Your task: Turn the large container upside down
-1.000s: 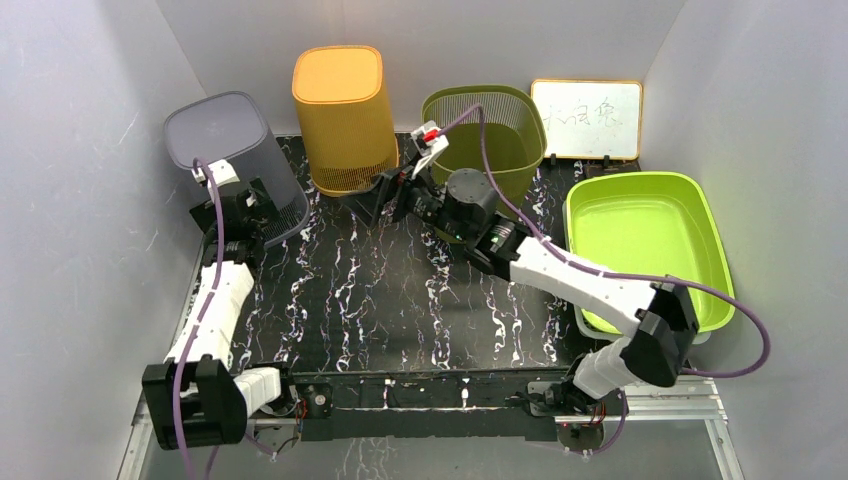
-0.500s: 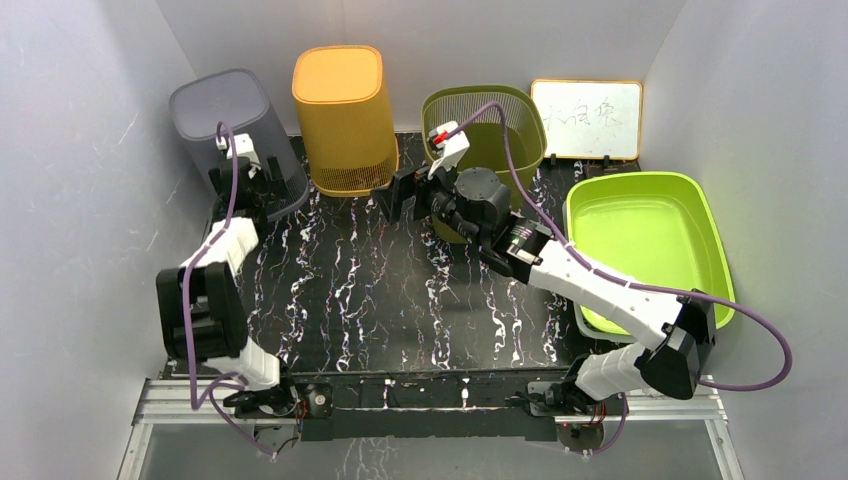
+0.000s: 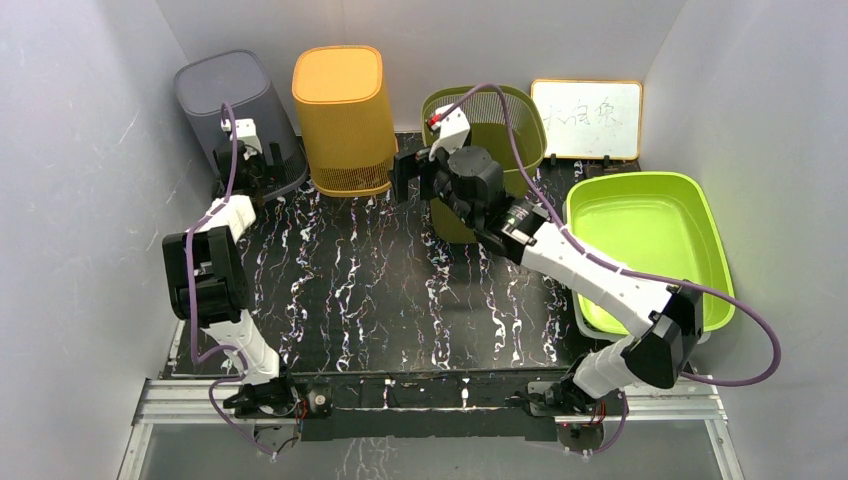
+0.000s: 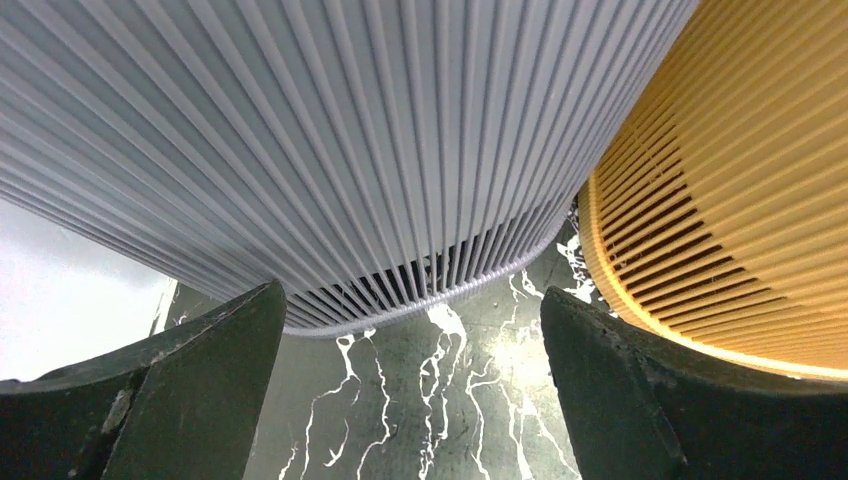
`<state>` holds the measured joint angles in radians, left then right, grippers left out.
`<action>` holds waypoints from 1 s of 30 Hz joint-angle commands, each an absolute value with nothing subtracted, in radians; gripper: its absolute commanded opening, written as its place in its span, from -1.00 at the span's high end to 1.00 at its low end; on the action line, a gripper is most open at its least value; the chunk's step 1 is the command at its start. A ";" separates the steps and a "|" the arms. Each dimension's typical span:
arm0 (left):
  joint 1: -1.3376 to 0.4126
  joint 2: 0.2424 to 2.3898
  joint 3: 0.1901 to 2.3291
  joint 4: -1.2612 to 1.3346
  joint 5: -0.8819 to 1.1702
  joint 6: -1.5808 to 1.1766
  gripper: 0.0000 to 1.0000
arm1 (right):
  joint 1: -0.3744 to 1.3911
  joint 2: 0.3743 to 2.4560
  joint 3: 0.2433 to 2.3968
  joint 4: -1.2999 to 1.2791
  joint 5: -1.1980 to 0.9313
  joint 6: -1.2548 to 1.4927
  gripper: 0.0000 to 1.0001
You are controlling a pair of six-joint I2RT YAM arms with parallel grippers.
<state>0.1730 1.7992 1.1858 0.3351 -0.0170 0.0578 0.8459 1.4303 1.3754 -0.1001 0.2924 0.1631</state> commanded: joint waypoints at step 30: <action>0.173 0.913 1.052 -0.432 0.304 -0.192 -0.97 | 0.657 1.673 1.744 -0.553 0.161 0.187 0.22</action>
